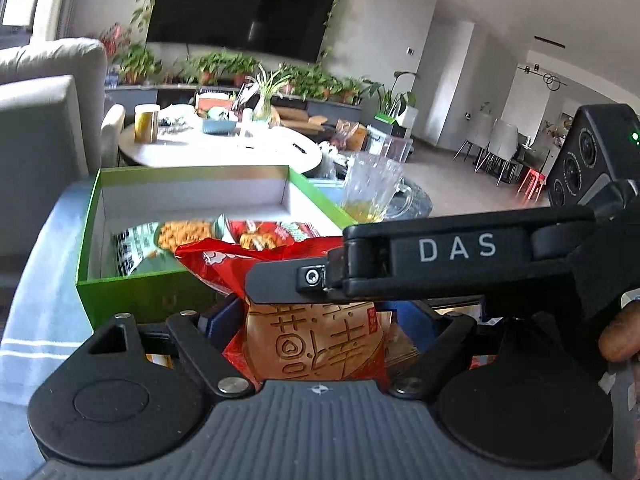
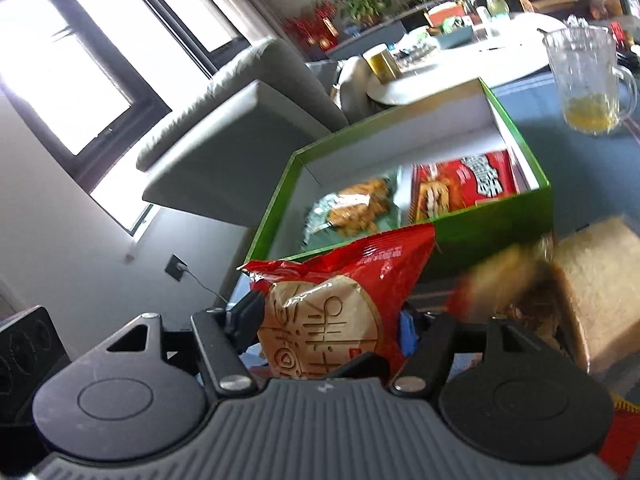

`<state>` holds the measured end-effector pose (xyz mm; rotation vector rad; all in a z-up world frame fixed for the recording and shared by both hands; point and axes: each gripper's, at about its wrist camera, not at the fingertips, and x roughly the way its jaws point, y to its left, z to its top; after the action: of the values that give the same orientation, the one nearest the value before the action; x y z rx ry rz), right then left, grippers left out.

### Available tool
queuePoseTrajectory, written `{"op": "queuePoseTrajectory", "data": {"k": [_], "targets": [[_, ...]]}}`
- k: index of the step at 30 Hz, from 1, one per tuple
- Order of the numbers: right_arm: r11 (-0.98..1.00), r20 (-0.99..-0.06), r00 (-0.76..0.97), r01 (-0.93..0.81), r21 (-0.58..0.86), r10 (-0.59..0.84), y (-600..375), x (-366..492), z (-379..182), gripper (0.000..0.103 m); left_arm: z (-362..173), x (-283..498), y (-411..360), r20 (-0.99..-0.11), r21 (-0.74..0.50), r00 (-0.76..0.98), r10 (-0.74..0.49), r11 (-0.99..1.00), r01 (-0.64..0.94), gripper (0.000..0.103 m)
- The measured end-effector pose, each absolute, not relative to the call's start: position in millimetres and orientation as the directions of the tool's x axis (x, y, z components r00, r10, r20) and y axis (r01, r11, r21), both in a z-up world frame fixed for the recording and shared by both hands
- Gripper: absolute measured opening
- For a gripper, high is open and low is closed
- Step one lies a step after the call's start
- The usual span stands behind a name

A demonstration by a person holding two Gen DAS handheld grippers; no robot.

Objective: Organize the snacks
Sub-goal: 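Lift the cracker bag and lower it into the green box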

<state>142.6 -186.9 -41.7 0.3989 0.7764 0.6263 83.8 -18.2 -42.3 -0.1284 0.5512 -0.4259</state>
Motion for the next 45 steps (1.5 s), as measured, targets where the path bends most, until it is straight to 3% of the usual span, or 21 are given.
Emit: {"op": "queuePoseTrajectory", "data": {"k": [17,25,45], "targets": [[0.735,-0.451,0.591,-0.44,0.516,0.669,-184.9,141.9,-9.4,0.069,-13.4,87.8,-13.4,-0.399,-0.172,0.824,-0.403,0.915,0.364,0.081],[0.716,-0.424,0.588,-0.462,0.523,0.689,-168.9,175.4,7.6,0.069,-0.1,114.3,7.3,-0.355,-0.21,0.855,-0.377,0.924,0.32,0.081],[0.698,-0.458,0.549,-0.39,0.6,0.7,-142.4,268.2,-13.8,0.069,-24.1,203.8,41.2,-0.397,-0.273,0.846,-0.356,0.926,0.261,0.081]]}}
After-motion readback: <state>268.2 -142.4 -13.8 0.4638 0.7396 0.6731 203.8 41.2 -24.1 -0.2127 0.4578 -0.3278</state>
